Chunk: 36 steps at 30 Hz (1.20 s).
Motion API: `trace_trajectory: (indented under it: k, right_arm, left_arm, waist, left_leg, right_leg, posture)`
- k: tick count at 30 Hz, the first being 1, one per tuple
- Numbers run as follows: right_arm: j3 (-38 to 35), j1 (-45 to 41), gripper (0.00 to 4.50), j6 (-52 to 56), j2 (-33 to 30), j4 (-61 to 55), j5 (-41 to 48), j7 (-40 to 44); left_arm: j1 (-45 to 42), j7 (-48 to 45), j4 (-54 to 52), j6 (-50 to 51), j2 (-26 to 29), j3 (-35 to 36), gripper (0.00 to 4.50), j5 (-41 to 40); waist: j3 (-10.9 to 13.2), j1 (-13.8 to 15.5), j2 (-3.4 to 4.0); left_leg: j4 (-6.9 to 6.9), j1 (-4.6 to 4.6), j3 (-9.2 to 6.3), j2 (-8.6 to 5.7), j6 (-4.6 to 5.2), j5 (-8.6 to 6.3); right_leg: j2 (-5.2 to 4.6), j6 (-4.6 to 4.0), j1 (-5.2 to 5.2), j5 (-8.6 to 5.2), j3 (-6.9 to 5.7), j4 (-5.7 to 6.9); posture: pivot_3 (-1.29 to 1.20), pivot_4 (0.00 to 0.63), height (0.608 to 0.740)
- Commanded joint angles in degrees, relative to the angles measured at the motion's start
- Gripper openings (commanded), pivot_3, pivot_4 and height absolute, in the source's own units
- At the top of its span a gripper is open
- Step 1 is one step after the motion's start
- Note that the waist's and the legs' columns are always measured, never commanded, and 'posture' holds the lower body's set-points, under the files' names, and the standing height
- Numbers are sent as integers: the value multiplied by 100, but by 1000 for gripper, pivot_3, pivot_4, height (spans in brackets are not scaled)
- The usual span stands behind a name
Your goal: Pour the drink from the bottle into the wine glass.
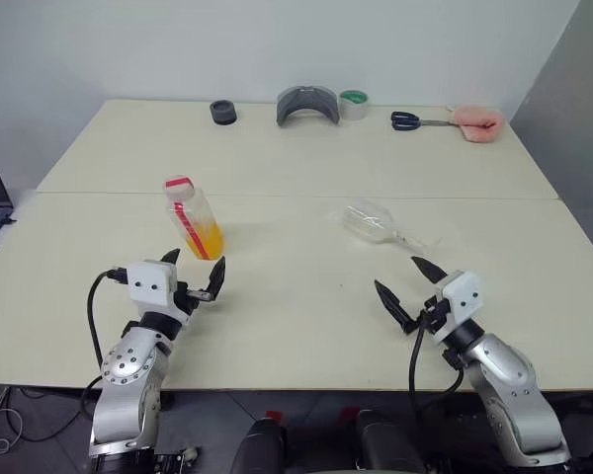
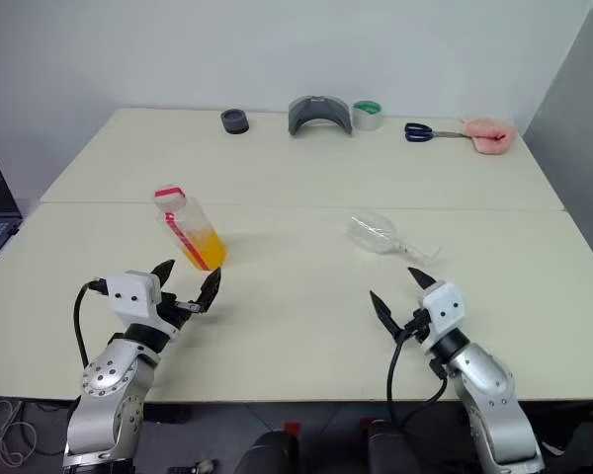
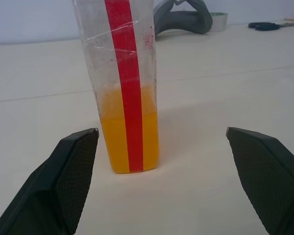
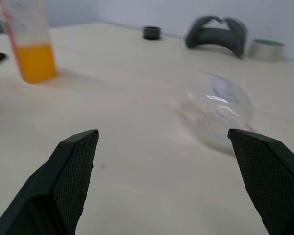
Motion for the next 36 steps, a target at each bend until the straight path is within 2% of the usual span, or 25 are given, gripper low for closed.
trace_trajectory:
  k: [1, 8, 36]
  right_arm:
    - [-51, -481, 4500, 811, -384, -428, 778, 551]
    - [-17, -1187, 4500, 1397, -820, -413, 1154, 958]
    - [-47, -1991, 4500, 1571, -1018, -72, 1209, 1660]
  left_arm:
    - [-264, -26, -9, 141, 189, 147, 4487, -114]
    - [-643, -80, 151, 425, 407, -11, 4487, 9]
    - [-2121, 628, 515, 1121, 295, -222, 4487, 365]
  waist:
    - [0, 1, -1]
    - [0, 8, -2]
    - [0, 4, -4]
  left_leg:
    - [0, -1, 0, -1, 0, 0]
    - [1, -4, -3, -4, 0, 0]
    - [5, -7, -1, -5, 0, 0]
  right_leg:
    - [0, 0, 0, 0, 0, 0]
    - [-1, 0, 0, 1, -3, -1]
    - [-3, 3, -3, 3, -4, 0]
  posture:
    - [0, 150, 740]
    - [0, 150, 740]
    - [0, 150, 740]
